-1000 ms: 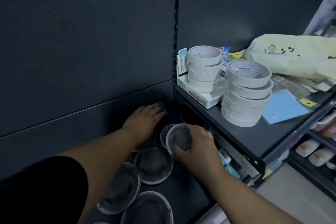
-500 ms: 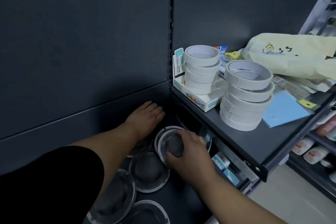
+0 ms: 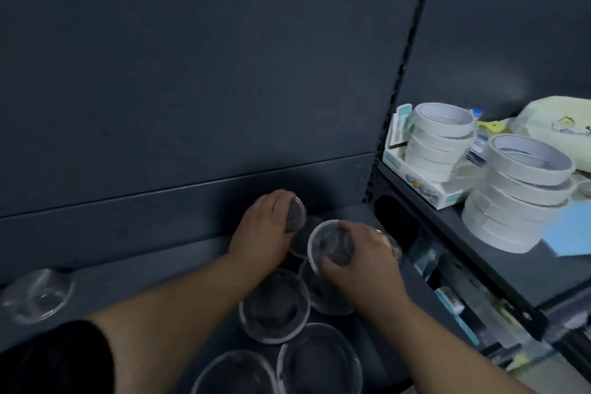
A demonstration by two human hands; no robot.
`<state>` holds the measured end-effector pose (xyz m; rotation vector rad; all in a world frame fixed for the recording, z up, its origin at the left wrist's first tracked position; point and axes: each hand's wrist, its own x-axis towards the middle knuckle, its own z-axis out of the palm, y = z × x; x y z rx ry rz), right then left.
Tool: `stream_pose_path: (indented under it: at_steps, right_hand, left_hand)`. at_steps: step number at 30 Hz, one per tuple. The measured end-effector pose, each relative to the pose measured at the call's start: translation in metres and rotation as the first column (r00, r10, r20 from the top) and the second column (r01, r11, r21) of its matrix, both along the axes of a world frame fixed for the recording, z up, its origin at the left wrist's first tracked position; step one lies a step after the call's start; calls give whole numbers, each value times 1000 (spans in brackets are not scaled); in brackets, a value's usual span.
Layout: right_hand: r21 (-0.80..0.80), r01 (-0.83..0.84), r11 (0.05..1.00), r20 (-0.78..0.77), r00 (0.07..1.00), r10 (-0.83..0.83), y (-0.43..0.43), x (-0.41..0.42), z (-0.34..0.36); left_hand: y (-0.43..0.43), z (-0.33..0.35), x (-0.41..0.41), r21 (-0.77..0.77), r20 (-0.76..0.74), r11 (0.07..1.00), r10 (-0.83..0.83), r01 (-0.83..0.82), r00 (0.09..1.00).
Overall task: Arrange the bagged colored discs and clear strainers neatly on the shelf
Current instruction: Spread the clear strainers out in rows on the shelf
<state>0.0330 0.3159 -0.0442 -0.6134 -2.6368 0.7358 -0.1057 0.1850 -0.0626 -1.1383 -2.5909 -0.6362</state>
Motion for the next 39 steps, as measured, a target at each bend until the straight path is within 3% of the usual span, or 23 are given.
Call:
stream_pose_path:
  at_steps: [4, 10, 16, 24, 32, 39]
  right_hand:
    - [12, -78, 997, -12, 997, 78, -47, -16, 6]
    - [-25, -193, 981, 6, 981, 193, -139, -30, 6]
    - [-47, -283, 958, 22, 959, 284, -227, -25, 2]
    - [-55, -292, 955, 42, 955, 294, -292, 0, -5]
    - [-92, -268, 959, 103, 955, 276, -318, 19, -19]
    - [-86, -292, 953, 203, 931, 304, -328, 30, -30]
  left_hand:
    - [-75, 0, 14, 133, 186, 971, 173, -200, 967]
    - [-187, 3, 49, 186, 381, 906, 289, -379, 878]
    - [-290, 6, 86, 158, 401, 873, 370, -461, 838]
    - [-364, 1, 114, 189, 433, 896, 292, -402, 853]
    - [-390, -21, 133, 31, 465, 953, 252, -301, 848]
    - [-399, -32, 133, -14, 484, 966, 232, -257, 844]
